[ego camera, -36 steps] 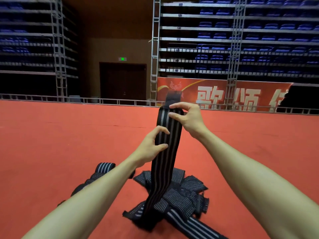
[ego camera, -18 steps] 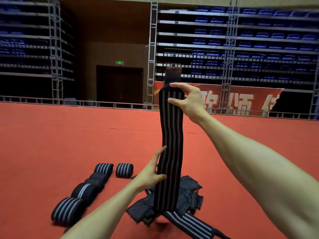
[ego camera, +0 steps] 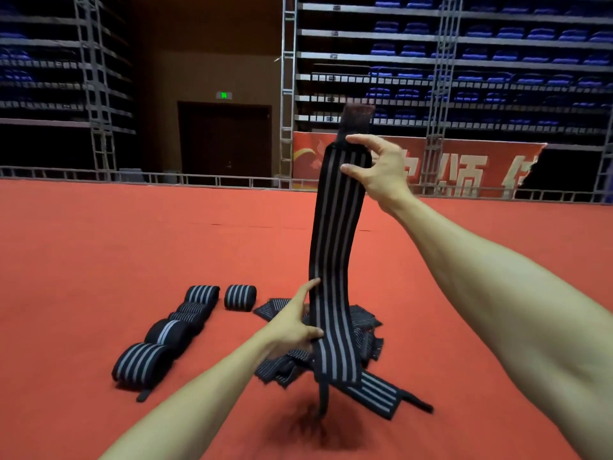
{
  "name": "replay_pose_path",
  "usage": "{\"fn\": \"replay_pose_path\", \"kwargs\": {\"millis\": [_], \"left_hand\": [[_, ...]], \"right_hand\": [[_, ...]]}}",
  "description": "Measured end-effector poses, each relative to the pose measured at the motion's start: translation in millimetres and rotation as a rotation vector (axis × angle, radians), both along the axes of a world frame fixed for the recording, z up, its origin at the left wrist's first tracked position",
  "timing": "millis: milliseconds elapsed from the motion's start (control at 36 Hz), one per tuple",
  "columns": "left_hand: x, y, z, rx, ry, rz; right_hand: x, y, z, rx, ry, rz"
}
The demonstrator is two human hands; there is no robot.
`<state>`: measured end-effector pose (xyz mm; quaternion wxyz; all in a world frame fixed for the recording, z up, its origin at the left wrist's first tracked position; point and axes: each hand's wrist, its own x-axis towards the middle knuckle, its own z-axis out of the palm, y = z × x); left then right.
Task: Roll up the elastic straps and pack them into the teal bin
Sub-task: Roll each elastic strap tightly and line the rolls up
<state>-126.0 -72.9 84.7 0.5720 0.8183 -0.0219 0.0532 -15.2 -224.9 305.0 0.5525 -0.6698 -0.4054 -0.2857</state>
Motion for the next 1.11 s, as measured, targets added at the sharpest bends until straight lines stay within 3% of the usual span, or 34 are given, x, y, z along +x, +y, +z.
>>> {"fn": "replay_pose_path", "kwargs": {"millis": [167, 278, 389, 611, 889, 1111], "left_hand": [[1, -5, -36, 0.044, 0.151, -0.065], [-2, -14, -76, 0.280, 0.175, -0.076], [1, -18, -102, 0.579, 0.193, -0.130], [24, -19, -110, 0.879, 0.151, -0.202], [60, -21, -86, 0.649, -0.018, -0.022], [97, -55, -94, 0.629, -0.006, -0.106]], "right_hand": [[11, 2, -48, -0.116, 0.036, -0.069], [20, 3, -100, -0.246, 0.079, -0.102], [29, -5, -137, -0.253, 0.126, -0.145], [49, -35, -158, -0.224, 0.131, -0.212], [63, -93, -182, -0.242, 0.184, -0.303], [73, -161, -212, -0.386, 0.184, -0.404]]}}
